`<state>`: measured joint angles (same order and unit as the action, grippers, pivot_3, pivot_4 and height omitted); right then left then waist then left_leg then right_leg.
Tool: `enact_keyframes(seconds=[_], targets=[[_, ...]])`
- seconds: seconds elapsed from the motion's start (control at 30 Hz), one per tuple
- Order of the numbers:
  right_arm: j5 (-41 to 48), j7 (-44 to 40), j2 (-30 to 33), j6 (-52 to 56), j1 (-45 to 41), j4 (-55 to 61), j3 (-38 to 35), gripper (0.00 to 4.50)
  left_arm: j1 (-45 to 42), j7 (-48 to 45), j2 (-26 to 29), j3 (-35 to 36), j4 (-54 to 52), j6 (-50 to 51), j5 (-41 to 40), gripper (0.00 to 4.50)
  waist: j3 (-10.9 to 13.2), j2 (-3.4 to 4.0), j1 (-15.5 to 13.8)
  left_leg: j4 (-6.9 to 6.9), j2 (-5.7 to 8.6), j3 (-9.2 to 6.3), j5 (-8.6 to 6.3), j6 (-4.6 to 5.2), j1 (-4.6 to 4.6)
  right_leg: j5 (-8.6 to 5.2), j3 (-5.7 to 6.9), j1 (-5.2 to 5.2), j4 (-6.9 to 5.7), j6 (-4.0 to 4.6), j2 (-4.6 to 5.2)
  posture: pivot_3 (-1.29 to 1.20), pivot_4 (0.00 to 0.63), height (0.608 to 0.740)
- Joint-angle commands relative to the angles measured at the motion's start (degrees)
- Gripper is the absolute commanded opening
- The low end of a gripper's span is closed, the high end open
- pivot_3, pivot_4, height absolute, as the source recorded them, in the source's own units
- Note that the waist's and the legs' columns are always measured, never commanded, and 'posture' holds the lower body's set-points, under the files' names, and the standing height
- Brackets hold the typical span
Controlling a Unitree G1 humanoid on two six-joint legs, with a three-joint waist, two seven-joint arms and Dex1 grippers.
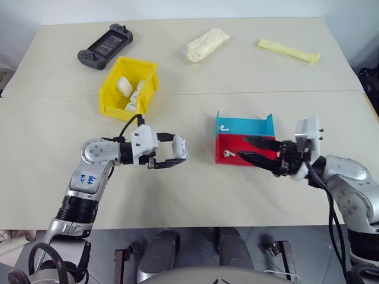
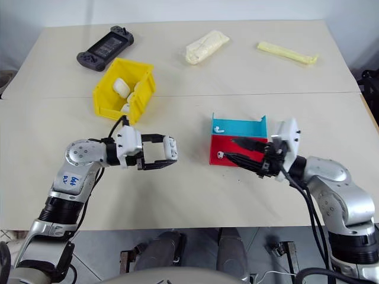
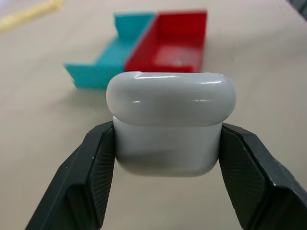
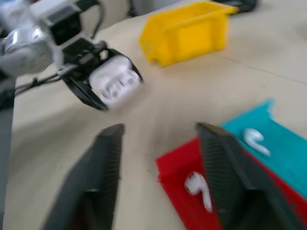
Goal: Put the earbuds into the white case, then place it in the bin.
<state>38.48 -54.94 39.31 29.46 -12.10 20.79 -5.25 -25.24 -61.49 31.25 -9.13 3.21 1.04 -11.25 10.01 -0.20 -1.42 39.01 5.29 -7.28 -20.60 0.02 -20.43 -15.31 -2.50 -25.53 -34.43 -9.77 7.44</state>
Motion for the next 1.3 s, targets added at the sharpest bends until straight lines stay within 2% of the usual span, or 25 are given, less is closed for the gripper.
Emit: enact_keyframes(seconds=[0.03, 0.1, 0.13, 0.33, 0.57, 0.8, 1.0, 1.1, 1.17, 1.3], targets=[[-2.96, -0.33, -1.71, -1.35, -4.72, 2.82, 5.97, 0.83, -3.07, 1.26, -0.93, -2.07, -2.16, 1.39, 2.18, 2.81, 0.0, 0.0, 0.05, 0.0, 0.0, 0.0, 0.0, 0.0, 0.0, 0.0, 0.0, 0.0, 0.0, 0.0, 0.0, 0.0, 0.15, 0.74], [-4.79, 0.5, -3.18, -0.9, -7.43, 3.1, 9.49, 0.19, -3.9, 2.06, -2.17, -3.35, -2.81, 3.67, 2.69, 2.81, 0.0, 0.0, 0.05, 0.01, -0.01, 0.0, 0.0, 0.0, 0.0, 0.0, 0.0, 0.0, 0.0, 0.0, 0.0, 0.0, 0.15, 0.74], [-5.65, 0.81, -3.63, -0.8, -8.37, 3.05, 10.7, 0.05, -4.18, 2.23, -2.57, -3.81, -2.96, 4.37, 2.96, 2.81, 0.0, 0.0, 0.07, 0.0, -0.01, 0.0, 0.0, 0.0, 0.0, 0.0, 0.0, -0.01, 0.0, 0.0, -0.01, 0.0, 0.15, 0.74], [-9.96, 4.44, -7.45, 1.62, -12.75, 2.34, 16.95, 0.05, -5.2, 3.81, -4.23, -5.81, -4.73, 8.45, 4.31, 2.81, 0.01, -0.02, 0.22, 0.0, -0.01, -0.02, 0.0, 0.0, -0.04, 0.0, 0.01, -0.04, -0.17, 0.0, -0.01, 0.0, 0.15, 0.74], [-13.35, 5.88, -6.64, 3.91, -11.74, 1.84, 19.04, 0.05, -4.76, 4.34, -4.89, -5.12, -6.47, 11.21, 3.13, 2.81, 0.01, -0.02, 0.1, 0.05, 0.01, -0.04, 0.0, 0.0, -0.04, 0.0, 0.03, -0.03, -0.2, 0.0, 0.0, 0.0, 0.15, 0.74], [-14.16, 5.22, -2.77, 4.29, -8.04, 0.4, 14.99, 0.05, -4.35, 3.32, -5.3, -2.85, -7.23, 9.83, 0.34, 2.81, 0.01, -0.02, 0.1, 0.04, 0.01, -0.04, 0.0, 0.0, -0.05, 0.0, 0.03, -0.03, -0.18, 0.0, 0.0, 0.0, 0.15, 0.74], [-8.9, 2.67, -0.46, 4.09, -2.32, 2.22, 7.26, 0.05, -0.42, 4.85, -6.52, 1.83, -9.44, 9.43, -4.52, 2.81, 0.02, -0.03, 0.14, 0.02, -0.01, -0.04, 0.0, 0.0, -0.06, 0.0, 0.03, -0.03, -0.15, 0.0, 0.01, 0.0, 0.15, 0.74], [-6.59, 2.22, -0.62, 0.54, 3.17, 4.21, 0.49, 0.57, 3.93, 7.64, -5.79, 6.84, -12.11, 11.9, -7.85, 2.81, 0.02, -0.03, 0.14, 0.02, -0.02, -0.01, 0.0, 0.0, -0.05, 0.0, 0.01, -0.03, -0.09, 0.0, 0.0, 0.0, 0.15, 0.74], [-3.67, 0.15, -0.04, -0.82, 7.34, 6.07, -3.75, 1.18, 7.31, 10.23, -5.5, 10.82, -14.01, 13.51, -10.17, 2.81, 0.02, -0.03, 0.07, -0.03, -0.06, -0.02, -0.01, 0.0, -0.03, 0.0, 0.01, -0.03, -0.11, 0.0, -0.03, 0.0, 0.15, 0.74], [-4.61, -2.05, 1.35, -6.58, 10.75, 6.9, -8.38, 2.48, 11.69, 18.21, -6.51, 17.89, -16.18, 15.0, -11.31, 2.81, 0.02, -0.04, -0.03, 0.04, -0.02, 0.01, 0.0, 0.01, 0.0, 0.0, -0.02, 0.01, -0.03, 0.0, 0.01, 0.0, 0.15, 0.74]])
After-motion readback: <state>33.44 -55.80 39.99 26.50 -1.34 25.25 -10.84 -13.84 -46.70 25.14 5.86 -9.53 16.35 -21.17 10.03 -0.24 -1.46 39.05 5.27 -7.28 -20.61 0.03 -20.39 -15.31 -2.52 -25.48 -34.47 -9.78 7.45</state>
